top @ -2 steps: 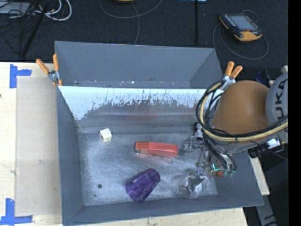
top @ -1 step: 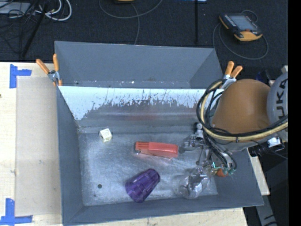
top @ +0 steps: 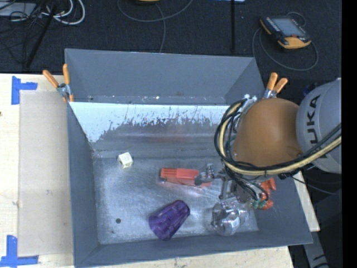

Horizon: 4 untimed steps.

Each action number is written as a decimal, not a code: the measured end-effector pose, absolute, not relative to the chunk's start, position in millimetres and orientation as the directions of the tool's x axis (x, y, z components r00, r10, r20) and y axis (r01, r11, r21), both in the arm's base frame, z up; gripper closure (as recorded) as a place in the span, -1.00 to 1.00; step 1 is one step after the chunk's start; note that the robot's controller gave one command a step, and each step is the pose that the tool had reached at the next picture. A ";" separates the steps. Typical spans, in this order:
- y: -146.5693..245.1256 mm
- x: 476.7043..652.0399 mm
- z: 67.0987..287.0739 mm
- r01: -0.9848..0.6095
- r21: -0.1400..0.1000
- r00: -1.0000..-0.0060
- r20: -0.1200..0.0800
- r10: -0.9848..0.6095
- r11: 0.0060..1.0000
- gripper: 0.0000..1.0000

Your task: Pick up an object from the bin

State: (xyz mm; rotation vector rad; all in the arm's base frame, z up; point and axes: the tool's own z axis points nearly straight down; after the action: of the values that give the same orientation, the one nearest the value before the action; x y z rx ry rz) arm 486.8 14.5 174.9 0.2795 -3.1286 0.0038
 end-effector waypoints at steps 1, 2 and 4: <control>41.8 491.2 153.1 -0.443 0.006 -0.896 0.001 -0.443 0.896 -1.00; 123.1 508.1 127.6 -0.639 -0.005 -0.769 -0.017 -0.639 0.769 1.00; 120.5 503.5 123.0 -0.638 0.001 -0.770 0.001 -0.638 0.770 -1.00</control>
Offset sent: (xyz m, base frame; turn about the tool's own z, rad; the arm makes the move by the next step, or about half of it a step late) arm 0.0165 0.1053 -0.0522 -0.5159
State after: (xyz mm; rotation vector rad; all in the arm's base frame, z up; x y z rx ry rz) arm 503.5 120.5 123.0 1.0648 -2.9542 -0.0010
